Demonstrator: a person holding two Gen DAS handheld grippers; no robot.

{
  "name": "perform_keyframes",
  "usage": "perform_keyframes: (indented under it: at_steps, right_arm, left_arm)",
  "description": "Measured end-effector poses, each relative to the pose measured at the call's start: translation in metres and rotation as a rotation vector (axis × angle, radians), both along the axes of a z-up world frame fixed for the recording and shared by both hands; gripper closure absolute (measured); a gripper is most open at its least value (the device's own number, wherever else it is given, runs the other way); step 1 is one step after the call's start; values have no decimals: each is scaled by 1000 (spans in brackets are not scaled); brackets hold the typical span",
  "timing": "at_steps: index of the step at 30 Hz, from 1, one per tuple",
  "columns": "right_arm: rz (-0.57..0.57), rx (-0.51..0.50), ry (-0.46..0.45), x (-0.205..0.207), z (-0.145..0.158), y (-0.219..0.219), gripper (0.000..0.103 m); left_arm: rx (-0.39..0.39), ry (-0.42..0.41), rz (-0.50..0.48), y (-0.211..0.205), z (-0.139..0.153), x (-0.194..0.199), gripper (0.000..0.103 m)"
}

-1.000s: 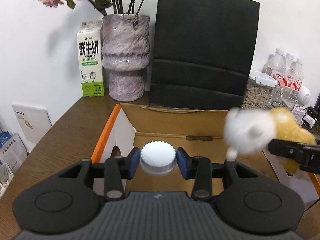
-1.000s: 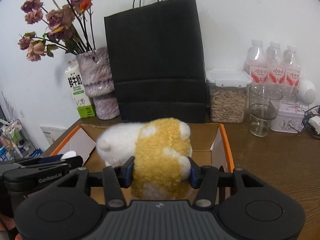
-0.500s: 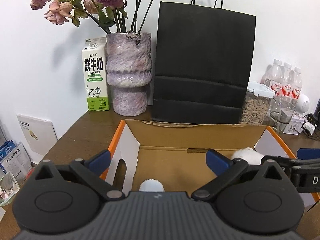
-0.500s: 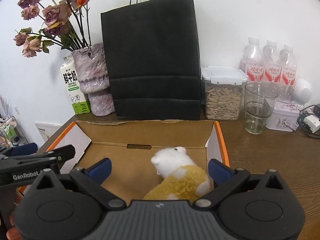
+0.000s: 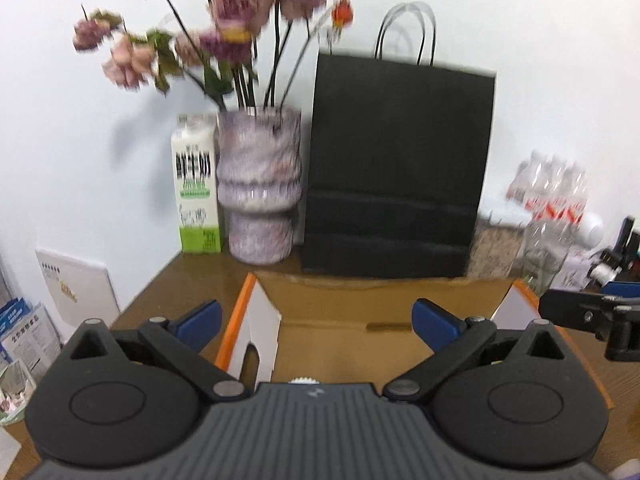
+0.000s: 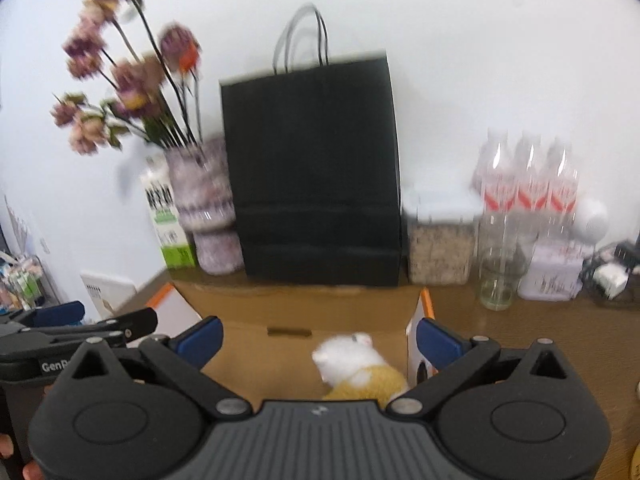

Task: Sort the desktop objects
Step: 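Lift both grippers out of the box and return toward the table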

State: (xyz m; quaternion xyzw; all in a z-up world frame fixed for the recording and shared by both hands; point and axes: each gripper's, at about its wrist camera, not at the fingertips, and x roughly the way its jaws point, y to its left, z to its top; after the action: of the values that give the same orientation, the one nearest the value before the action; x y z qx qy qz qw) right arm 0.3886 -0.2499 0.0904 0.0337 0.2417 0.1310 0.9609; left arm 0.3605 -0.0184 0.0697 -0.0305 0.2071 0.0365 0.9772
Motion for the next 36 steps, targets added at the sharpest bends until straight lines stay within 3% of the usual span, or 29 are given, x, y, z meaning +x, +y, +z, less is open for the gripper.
perform_keyframes:
  at_steps: [17, 20, 27, 36]
  right_arm:
    - [72, 28, -329, -137, 61, -7, 0]
    - [64, 30, -367, -151, 67, -7, 0]
    - [57, 20, -363, -171, 80, -11, 0]
    - [48, -15, -345, -211, 77, -14, 0]
  left_arm:
    - [-16, -334, -46, 8, 59, -130, 0]
    - [-27, -342, -43, 6, 67, -134, 0]
    - [-39, -366, -68, 1, 91, -152, 0]
    - [-9, -366, -96, -1, 95, -192, 0]
